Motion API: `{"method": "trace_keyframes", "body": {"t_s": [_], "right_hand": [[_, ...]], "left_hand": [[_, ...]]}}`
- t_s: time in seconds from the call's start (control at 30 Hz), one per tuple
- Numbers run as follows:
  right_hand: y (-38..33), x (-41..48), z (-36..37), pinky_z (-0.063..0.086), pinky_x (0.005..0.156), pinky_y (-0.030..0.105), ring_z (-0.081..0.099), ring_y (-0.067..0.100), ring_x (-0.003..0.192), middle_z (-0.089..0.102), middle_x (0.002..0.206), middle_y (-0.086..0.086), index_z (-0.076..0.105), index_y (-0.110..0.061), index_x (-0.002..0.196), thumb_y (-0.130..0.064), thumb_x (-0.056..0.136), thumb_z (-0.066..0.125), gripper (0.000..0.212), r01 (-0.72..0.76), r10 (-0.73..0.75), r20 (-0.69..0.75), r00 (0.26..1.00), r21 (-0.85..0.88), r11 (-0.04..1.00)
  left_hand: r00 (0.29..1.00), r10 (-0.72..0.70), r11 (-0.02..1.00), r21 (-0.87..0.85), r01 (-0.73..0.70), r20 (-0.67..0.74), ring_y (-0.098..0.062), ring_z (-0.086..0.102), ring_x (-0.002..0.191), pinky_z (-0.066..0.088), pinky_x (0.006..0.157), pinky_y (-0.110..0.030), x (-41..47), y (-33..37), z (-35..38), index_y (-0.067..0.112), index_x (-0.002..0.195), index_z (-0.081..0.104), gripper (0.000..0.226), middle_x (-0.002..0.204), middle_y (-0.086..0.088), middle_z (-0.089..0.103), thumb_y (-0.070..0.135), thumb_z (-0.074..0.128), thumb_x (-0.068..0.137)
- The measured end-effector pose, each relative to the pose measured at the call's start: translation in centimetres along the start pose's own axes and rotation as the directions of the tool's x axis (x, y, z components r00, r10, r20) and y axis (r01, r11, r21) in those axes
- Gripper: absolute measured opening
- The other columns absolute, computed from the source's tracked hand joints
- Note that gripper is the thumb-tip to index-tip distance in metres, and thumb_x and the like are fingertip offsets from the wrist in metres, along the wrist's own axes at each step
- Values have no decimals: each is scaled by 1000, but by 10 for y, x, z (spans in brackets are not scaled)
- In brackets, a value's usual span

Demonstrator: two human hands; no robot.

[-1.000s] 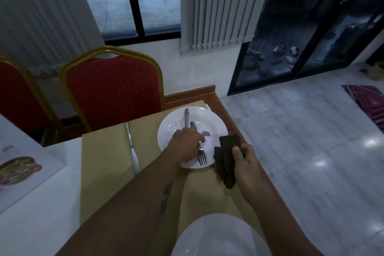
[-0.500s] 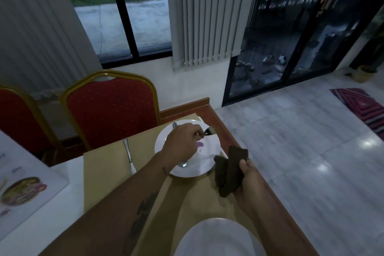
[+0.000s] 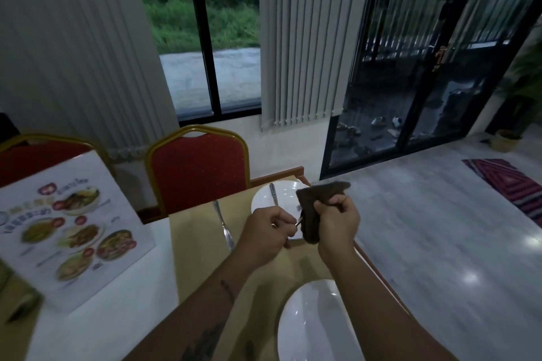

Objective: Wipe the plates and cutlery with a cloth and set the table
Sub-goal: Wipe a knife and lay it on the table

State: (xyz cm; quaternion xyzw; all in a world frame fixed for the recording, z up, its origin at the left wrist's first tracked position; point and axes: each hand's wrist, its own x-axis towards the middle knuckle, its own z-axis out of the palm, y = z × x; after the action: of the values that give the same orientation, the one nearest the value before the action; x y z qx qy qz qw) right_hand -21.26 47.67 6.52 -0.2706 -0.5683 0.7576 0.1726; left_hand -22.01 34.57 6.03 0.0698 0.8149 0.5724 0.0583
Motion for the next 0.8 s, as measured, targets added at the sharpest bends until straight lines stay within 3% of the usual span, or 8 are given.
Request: {"method": "trace_keyframes", "body": {"t_s": [0.13,0.17,0.27,0.37,0.43,0.57,0.7,0.8], "right_hand": [[-13,-23,-1,53,69,30,66,22,96,66,112,6,57,-23,91,-4,89,65,21,77,-58,-174,983,109,991],[-13,-26,-2,53,71,31,64,21,95,66,114,8,57,-21,93,-5,90,64,18,54,-27,-186,982,141,988],[-9,-47,0,54,93,54,63,35,106,64,120,15,56,-19,113,-12,93,62,22,-201,199,33,979,203,958],[-6,-73,11,56,87,57,63,44,108,65,119,22,53,-11,128,-9,94,58,34,-345,288,294,912,165,924],[-7,-83,18,57,80,56,65,44,105,66,116,22,56,-11,123,-2,93,58,32,-270,221,330,918,110,956],[-7,-92,22,57,88,56,67,39,99,67,111,18,58,-15,112,3,89,60,29,-115,110,251,962,3,993],[-7,-101,21,58,85,58,70,40,93,68,105,19,54,-21,94,4,87,62,27,66,-26,280,960,-134,989],[-8,-111,16,62,69,39,75,23,78,70,102,16,51,-8,97,8,89,61,20,192,-95,417,904,-199,961]], "left_hand": [[993,-45,992,-122,32,-106,-8,62,58,46,52,-13,-33,8,-18,13,80,68,14,69,1,68,0,67,86],[988,-66,984,-172,41,-141,-7,61,56,45,49,-12,-40,9,-21,13,78,67,15,67,2,68,0,67,86],[972,-89,978,-206,43,-216,-9,60,56,43,48,-15,-58,13,-27,12,78,69,11,64,1,68,3,70,84],[965,-94,983,-178,51,-244,-16,67,62,49,51,-18,-70,17,-29,9,84,68,7,70,-6,69,2,69,85],[967,-69,986,-162,30,-244,-21,70,62,52,52,-20,-77,18,-35,11,81,67,12,69,-8,69,0,69,84],[981,24,998,-60,-37,-191,-17,72,71,57,66,-29,-87,14,-53,17,80,72,11,74,1,73,11,67,88],[959,35,998,-39,-48,-282,-15,66,81,52,72,-30,-82,26,-80,22,88,71,16,85,4,70,16,57,94],[973,30,999,-30,-38,-230,-13,64,83,48,72,-26,-72,43,-96,23,92,72,19,88,4,70,10,58,92]]}}
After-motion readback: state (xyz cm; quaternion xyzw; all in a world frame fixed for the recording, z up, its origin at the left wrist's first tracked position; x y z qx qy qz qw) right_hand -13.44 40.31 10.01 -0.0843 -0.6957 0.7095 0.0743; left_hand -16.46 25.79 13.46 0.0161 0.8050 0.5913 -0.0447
